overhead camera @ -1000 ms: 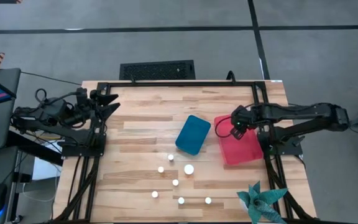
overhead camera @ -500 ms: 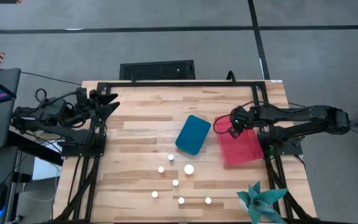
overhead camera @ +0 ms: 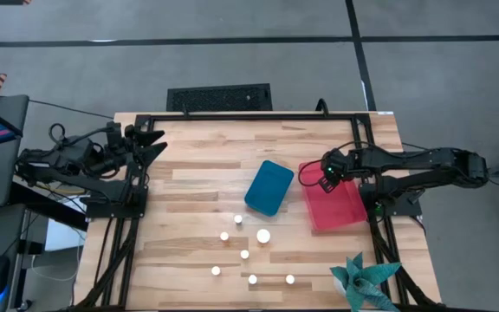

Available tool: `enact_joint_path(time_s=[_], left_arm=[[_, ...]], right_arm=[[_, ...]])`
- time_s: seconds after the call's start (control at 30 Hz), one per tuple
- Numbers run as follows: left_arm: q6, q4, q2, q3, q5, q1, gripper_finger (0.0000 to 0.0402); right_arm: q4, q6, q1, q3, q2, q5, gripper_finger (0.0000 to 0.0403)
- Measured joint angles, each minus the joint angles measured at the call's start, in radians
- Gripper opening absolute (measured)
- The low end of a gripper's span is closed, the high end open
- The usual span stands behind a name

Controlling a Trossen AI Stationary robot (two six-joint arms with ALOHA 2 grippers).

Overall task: Pick and place medicine bottles into bin by pill shape (circle, oval)
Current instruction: Put the top right orange capsule bottle into the pink bin

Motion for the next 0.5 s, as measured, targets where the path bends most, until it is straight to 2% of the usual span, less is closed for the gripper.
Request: enact_joint_path(time_s=[0.33, 0.5], left_arm=[[0.003, 0.000, 0.000, 0.000, 0.000, 0.000, 0.0312], [0.003, 0.000, 0.000, 0.000, 0.001, 0.000, 0.0312]], right_arm=[[0.012, -0.001, 0.000, -0.001, 0.000, -0.009, 0.0283], [0.004, -0.005, 0.000, 0.033, -0.002, -0.009, 0.0292]])
